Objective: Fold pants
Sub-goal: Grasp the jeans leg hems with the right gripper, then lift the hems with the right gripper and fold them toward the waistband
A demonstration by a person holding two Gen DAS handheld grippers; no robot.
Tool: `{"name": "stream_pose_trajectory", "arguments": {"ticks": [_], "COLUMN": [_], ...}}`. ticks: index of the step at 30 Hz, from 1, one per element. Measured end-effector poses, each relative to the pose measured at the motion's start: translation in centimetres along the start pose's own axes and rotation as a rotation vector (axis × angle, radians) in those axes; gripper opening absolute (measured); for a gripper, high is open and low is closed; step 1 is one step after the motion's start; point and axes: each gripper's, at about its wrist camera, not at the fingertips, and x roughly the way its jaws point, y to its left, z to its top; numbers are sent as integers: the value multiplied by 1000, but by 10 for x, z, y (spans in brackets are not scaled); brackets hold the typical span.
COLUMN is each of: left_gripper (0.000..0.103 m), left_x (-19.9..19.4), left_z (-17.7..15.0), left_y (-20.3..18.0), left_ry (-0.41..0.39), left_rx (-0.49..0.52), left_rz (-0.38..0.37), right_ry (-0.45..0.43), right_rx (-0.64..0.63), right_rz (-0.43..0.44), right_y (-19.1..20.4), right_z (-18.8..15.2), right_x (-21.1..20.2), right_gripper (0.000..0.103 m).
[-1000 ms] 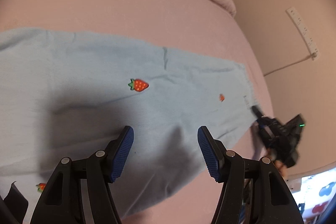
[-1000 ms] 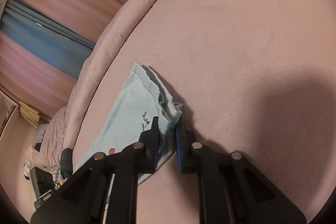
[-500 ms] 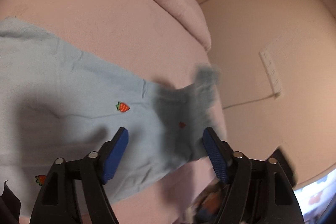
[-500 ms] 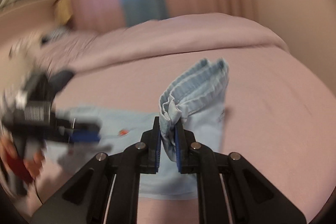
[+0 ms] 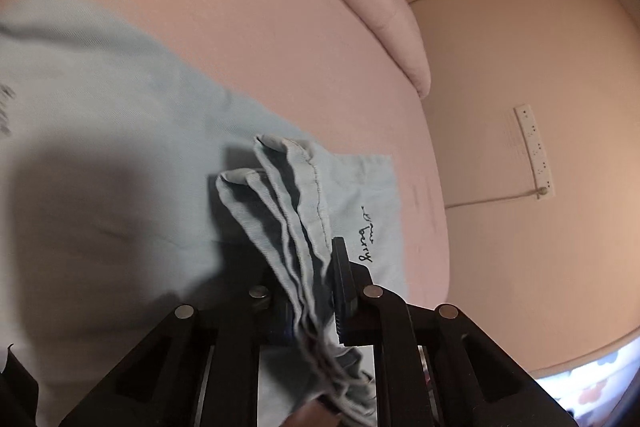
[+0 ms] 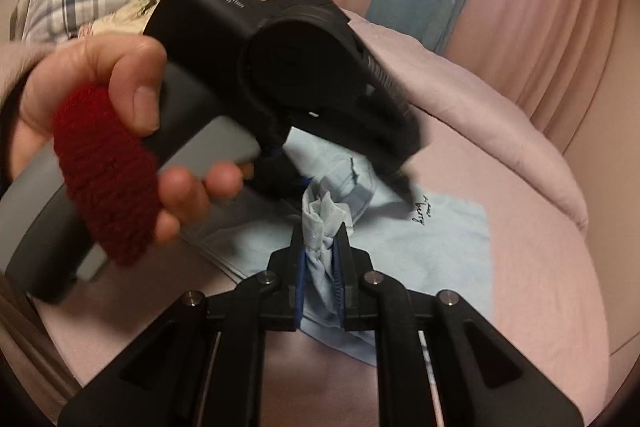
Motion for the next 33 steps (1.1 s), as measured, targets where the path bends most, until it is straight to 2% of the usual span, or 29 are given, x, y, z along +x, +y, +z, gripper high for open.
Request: {"name": "stream_pose_trajectory", "arguments": {"ticks": [3, 7, 11, 16, 18, 19, 21, 23, 24, 27, 28, 30, 31, 33], "left_gripper": [7, 7, 7, 7, 10, 15, 19, 32, 35, 36, 36, 36, 36, 36], "left_x": [-31, -58, -74, -72, -66, -65, -72, -79, -87, -112, -113, -117, -116, -107], "left_z": [3, 6, 7, 8, 12, 12, 14, 13, 11, 2, 3, -1, -4, -5], "left_y": [1, 3, 24, 46, 48, 52, 52, 46, 43, 31, 28, 21, 15, 1], "left_ry": [-58, -126, -151, -167, -156, -150, -156, -172, -186, -246, -259, -265, -259, -252], "left_rx": [60, 125, 100, 64, 54, 41, 26, 38, 56, 127, 139, 162, 181, 217], "left_rz": [32, 123, 202, 279, 329, 356, 348, 389, 417, 525, 533, 503, 457, 395], "right_ry": [-13, -39, -50, -22, 20, 35, 57, 52, 54, 70, 73, 79, 83, 128], "right_rx": [-5, -58, -108, -151, -160, -156, -130, -99, -63, 100, 148, 269, 293, 332], "right_rz": [7, 25, 87, 153, 199, 208, 228, 246, 268, 311, 308, 252, 226, 116], "right_y": [0, 18, 48, 76, 81, 80, 69, 54, 40, -14, -30, -75, -85, -110], "right_z": [11, 27, 44, 56, 57, 57, 54, 53, 51, 46, 43, 37, 31, 25], "right_x": [1, 1, 13, 34, 41, 43, 38, 29, 22, 7, 2, -2, -4, -1], "right_gripper": [12, 13, 13, 16, 24, 26, 28, 30, 32, 33, 33, 33, 33, 35]}}
